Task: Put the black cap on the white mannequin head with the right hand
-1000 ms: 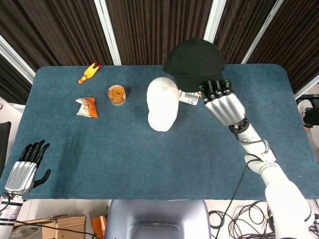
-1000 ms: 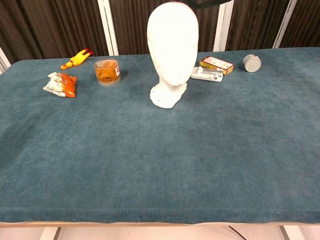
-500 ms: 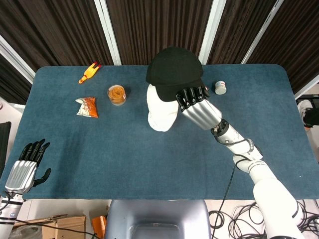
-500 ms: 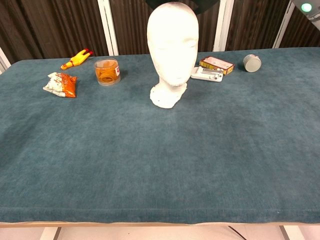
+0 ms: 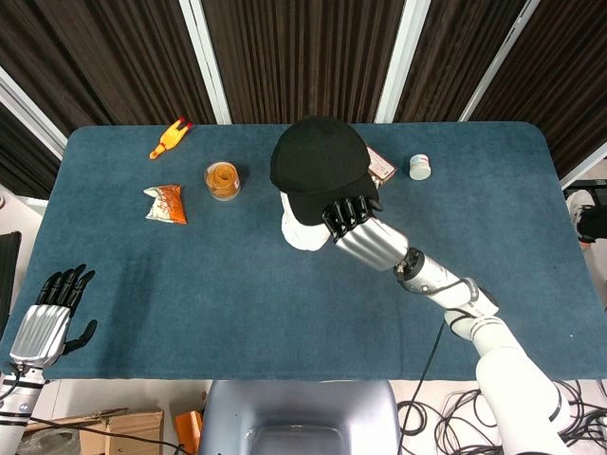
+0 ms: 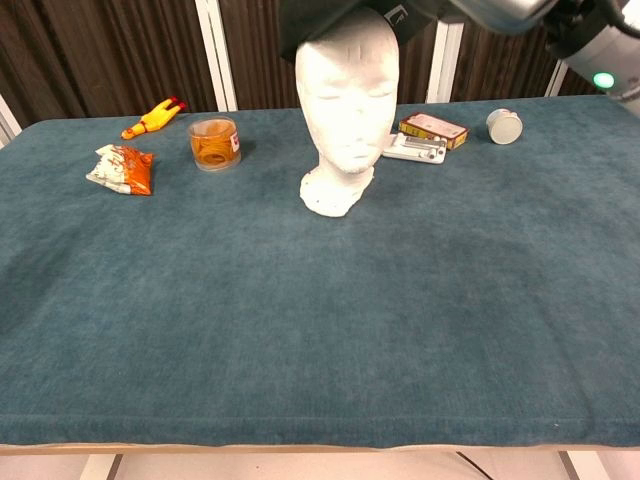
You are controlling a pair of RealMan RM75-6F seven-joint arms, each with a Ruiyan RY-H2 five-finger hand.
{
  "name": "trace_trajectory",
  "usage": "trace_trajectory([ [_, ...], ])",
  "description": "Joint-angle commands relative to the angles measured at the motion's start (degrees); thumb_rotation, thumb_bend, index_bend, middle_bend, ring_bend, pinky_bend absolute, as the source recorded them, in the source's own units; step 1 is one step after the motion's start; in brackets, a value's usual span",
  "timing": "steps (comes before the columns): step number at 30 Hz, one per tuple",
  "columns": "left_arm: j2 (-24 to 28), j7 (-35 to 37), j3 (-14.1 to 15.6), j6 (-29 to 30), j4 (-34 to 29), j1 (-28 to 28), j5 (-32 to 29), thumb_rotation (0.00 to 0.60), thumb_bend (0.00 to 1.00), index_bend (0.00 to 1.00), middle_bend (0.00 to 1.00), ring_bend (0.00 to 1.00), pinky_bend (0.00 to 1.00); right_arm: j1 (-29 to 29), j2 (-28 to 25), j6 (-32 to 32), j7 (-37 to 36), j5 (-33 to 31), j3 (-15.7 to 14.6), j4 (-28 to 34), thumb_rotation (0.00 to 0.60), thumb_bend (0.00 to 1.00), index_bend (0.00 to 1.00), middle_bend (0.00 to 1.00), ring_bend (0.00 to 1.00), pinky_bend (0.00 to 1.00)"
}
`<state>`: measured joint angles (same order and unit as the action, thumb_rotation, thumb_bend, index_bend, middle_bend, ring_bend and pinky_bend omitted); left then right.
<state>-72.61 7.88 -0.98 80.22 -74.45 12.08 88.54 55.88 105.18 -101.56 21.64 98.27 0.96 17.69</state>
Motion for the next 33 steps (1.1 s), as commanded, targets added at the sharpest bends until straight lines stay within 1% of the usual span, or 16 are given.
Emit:
trace_trajectory([
  [1, 0.00, -0.07, -0.08, 0.10, -0.05, 0.03, 0.00, 0.600, 0.39, 0.00, 0.00, 0.00, 0.08, -0.44, 0.70, -0.61, -0.03, 0.79, -0.78, -0.50, 0.600, 0.37, 1.00, 0.68, 0.67, 0.82],
  [8, 0.08, 0.03, -0.03, 0.12, -0.15, 0.06, 0.06, 0.600, 0.39, 0.00, 0.00, 0.00, 0.08, -1.31, 2.44, -2.22, 0.04, 1.99, -1.94, -1.35, 0.600, 0.37, 1.00, 0.68, 0.68, 0.81],
  [15, 0.27, 0.22, 0.07, 0.45, -0.31, -0.02, 0.31, 0.600, 0.39, 0.00, 0.00, 0.00, 0.08, -2.46, 3.98, -1.90, 0.19, 2.31, -2.64, -2.77, 0.600, 0.37, 1.00, 0.69, 0.68, 0.81],
  [19, 0.45, 0.53, 0.03, 0.40, -0.41, 0.01, 0.23, 0.600, 0.39, 0.00, 0.00, 0.00, 0.08, -3.09, 4.82, -1.31, 0.29, 1.82, -2.46, -3.60, 0.600, 0.37, 0.99, 0.69, 0.68, 0.80],
  [21, 0.40, 0.82, 0.07, 0.53, -0.31, 0.00, 0.39, 0.600, 0.39, 0.00, 0.00, 0.00, 0.08, -3.42, 5.10, -0.83, -0.05, 1.41, -2.26, -3.64, 0.600, 0.37, 0.89, 0.68, 0.67, 0.78],
  [23, 0.34, 1.04, 0.16, 0.48, -0.07, 0.00, 0.46, 0.600, 0.39, 0.00, 0.00, 0.00, 0.08, -3.84, 5.36, -0.16, -0.46, 0.61, -1.70, -3.48, 0.600, 0.35, 0.71, 0.64, 0.64, 0.75],
  [26, 0.32, 0.94, 0.26, 0.02, -0.04, 0.07, 0.26, 0.600, 0.39, 0.00, 0.00, 0.00, 0.08, -4.34, 5.53, 1.10, -0.99, -0.42, -1.00, -2.81, 0.600, 0.27, 0.31, 0.48, 0.51, 0.70],
  [27, 0.34, 0.91, 0.23, -0.18, -0.13, 0.15, 0.16, 0.600, 0.39, 0.00, 0.00, 0.00, 0.08, -4.57, 5.50, 1.53, -1.19, -0.77, -0.79, -2.42, 0.600, 0.24, 0.22, 0.44, 0.48, 0.69],
  [28, 0.32, 0.91, 0.26, -0.32, -0.16, 0.19, 0.14, 0.600, 0.39, 0.00, 0.00, 0.00, 0.08, -4.70, 5.45, 1.60, -1.33, -0.90, -0.71, -2.12, 0.600, 0.20, 0.09, 0.39, 0.44, 0.67],
  [29, 0.31, 0.86, 0.27, -0.40, -0.21, 0.22, 0.13, 0.600, 0.39, 0.00, 0.00, 0.00, 0.08, -4.83, 5.36, 1.59, -1.37, -0.96, -0.67, -1.79, 0.600, 0.16, 0.02, 0.35, 0.40, 0.66],
  [31, 0.28, 0.77, 0.28, -0.48, -0.21, 0.27, 0.12, 0.600, 0.39, 0.00, 0.00, 0.00, 0.08, -5.19, 5.27, 1.83, -1.46, -1.19, -0.56, -0.99, 0.600, 0.12, 0.00, 0.32, 0.38, 0.63],
  [33, 0.22, 0.63, 0.30, -0.57, -0.23, 0.32, 0.11, 0.600, 0.39, 0.00, 0.00, 0.00, 0.08, -5.50, 4.99, 1.93, -1.27, -1.22, -0.57, -0.17, 0.600, 0.07, 0.00, 0.28, 0.35, 0.60],
])
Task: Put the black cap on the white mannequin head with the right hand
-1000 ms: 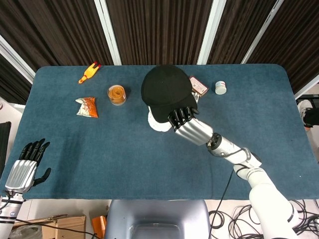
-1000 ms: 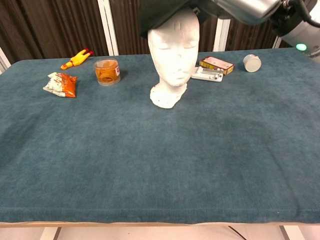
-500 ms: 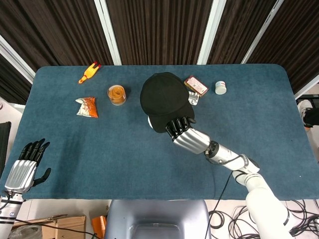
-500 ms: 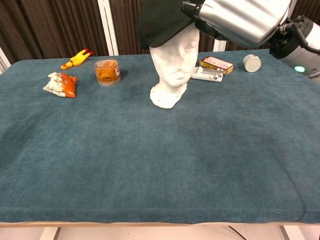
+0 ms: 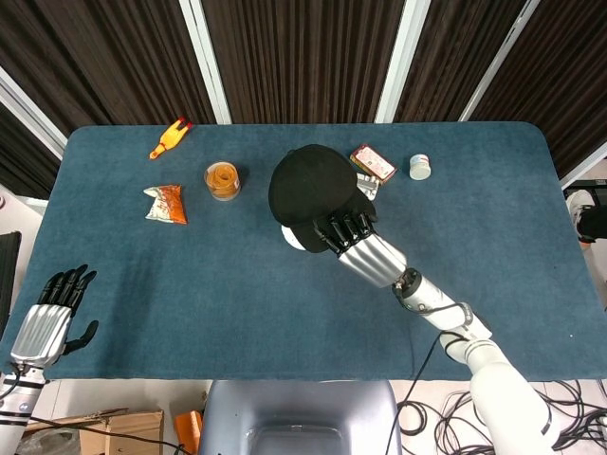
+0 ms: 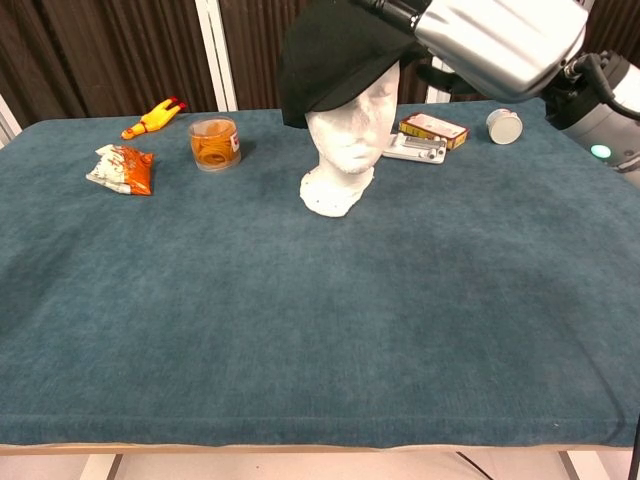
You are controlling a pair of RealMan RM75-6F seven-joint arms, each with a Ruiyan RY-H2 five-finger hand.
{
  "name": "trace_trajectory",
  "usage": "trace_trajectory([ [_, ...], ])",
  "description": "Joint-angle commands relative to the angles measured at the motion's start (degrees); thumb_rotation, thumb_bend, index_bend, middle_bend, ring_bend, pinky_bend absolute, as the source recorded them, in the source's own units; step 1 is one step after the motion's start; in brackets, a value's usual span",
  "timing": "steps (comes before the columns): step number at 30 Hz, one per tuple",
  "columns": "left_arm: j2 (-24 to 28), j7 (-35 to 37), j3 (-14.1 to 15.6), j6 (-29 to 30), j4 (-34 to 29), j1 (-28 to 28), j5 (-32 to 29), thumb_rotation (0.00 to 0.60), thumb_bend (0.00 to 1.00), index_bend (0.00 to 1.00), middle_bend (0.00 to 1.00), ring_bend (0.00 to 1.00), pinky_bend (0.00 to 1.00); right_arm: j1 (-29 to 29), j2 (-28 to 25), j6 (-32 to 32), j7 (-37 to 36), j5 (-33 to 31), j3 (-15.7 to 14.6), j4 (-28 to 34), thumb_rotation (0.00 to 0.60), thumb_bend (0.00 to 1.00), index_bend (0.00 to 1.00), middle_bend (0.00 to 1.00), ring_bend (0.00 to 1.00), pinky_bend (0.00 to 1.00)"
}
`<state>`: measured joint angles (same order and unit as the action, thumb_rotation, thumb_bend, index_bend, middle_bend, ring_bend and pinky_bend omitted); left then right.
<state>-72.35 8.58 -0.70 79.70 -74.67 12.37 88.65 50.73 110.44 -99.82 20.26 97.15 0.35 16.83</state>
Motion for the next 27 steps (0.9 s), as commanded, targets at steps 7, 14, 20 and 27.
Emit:
trace_trajectory([
  [7, -0.02, -0.22, 0.05, -0.02, -0.11, 0.02, 0.00, 0.600, 0.39, 0.00, 0.00, 0.00, 0.08, -1.94, -2.09, 0.22, 0.04, -0.24, 0.07, 5.14, 0.600, 0.00, 0.00, 0.16, 0.22, 0.49],
  [14, 0.42, -0.24, 0.04, 0.56, -0.45, -0.42, -0.21, 0.600, 0.39, 0.00, 0.00, 0.00, 0.08, -9.65, -10.22, -8.60, -0.16, -1.00, 0.78, 24.55, 0.554, 0.00, 0.00, 0.06, 0.11, 0.35],
  [20, 0.46, -1.13, -0.23, 2.46, -0.70, -1.23, -0.10, 0.600, 0.39, 0.00, 0.00, 0.00, 0.04, -25.78, -28.54, -10.93, 11.47, -12.52, -0.43, 65.68, 0.542, 0.00, 0.00, 0.05, 0.08, 0.24],
  [27, 1.31, -2.66, -0.23, 5.97, -2.01, -3.00, 0.52, 0.600, 0.39, 0.00, 0.00, 0.00, 0.03, -39.22, -47.54, -2.14, -7.13, -23.64, -9.53, 86.12, 0.600, 0.00, 0.00, 0.00, 0.00, 0.10],
])
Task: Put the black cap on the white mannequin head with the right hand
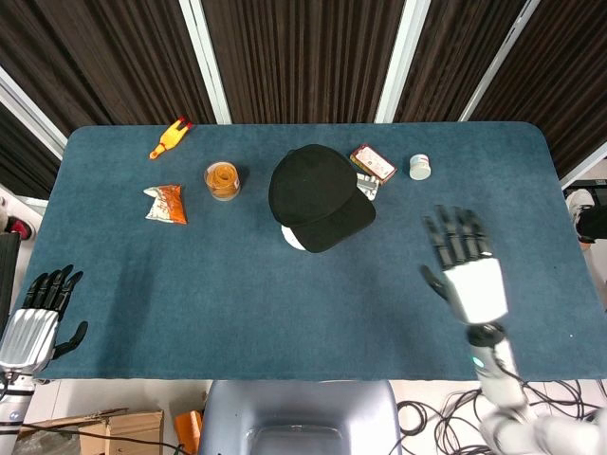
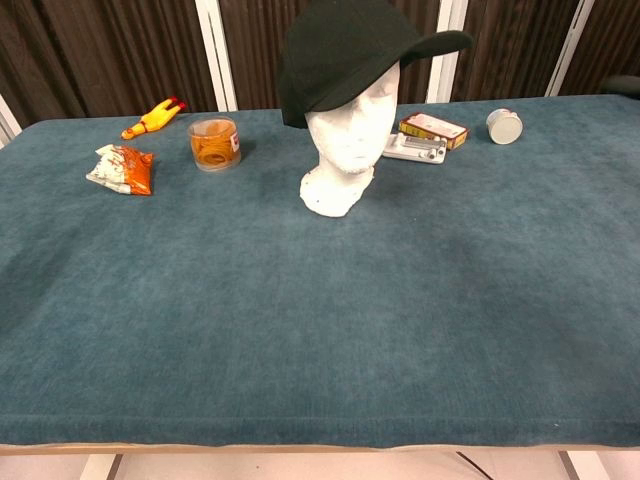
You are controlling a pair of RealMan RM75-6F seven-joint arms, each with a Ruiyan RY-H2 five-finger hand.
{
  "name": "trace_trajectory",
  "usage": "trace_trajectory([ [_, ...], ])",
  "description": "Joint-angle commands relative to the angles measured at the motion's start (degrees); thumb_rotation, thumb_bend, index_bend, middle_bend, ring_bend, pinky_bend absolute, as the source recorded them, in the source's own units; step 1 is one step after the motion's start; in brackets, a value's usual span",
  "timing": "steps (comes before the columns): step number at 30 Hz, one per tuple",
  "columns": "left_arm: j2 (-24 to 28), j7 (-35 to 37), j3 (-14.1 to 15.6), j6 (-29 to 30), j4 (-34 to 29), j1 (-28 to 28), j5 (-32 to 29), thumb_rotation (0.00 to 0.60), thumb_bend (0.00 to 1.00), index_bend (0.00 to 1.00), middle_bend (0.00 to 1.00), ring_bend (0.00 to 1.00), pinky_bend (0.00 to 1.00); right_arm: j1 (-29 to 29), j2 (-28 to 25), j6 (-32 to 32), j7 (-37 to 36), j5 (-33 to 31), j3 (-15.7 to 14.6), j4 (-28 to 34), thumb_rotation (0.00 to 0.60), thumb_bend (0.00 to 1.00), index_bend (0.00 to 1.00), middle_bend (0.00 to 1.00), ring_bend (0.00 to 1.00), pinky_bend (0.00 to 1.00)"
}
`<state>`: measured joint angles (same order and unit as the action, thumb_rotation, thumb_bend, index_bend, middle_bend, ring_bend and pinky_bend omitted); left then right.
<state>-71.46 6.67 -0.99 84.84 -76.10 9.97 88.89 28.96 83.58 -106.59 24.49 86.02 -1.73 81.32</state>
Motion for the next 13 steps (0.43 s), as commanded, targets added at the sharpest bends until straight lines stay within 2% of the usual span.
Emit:
trace_trajectory([
  [1, 0.58, -1.07, 0.10, 1.06, -0.91, -0.78, 0.31, 0.600, 0.39, 0.00, 0.00, 0.00, 0.03, -18.60, -20.42, 4.97, -14.24, -12.13, -7.81, 19.65, 0.600, 0.00, 0.00, 0.00, 0.00, 0.10],
  [5, 1.01, -0.99, 0.84, 2.39, -2.13, -1.15, 2.29, 0.600, 0.39, 0.00, 0.00, 0.00, 0.02, -22.40, -17.88, 5.43, -22.14, -10.76, -7.37, 13.10, 0.600, 0.00, 0.00, 0.00, 0.00, 0.10],
  [9, 1.10, 1.71, 2.44, 4.15, -1.46, -1.39, 5.92, 0.600, 0.39, 0.00, 0.00, 0.00, 0.02, -23.60, -17.95, 6.08, -22.95, -10.17, -5.87, 11.33, 0.600, 0.00, 0.00, 0.00, 0.00, 0.10],
  [13, 0.67, -0.20, 2.28, 5.05, -1.31, -1.69, 6.34, 0.600, 0.39, 0.00, 0.00, 0.00, 0.02, -24.64, -18.20, 7.27, -23.44, -9.96, -4.74, 11.04, 0.600, 0.00, 0.00, 0.00, 0.00, 0.10],
])
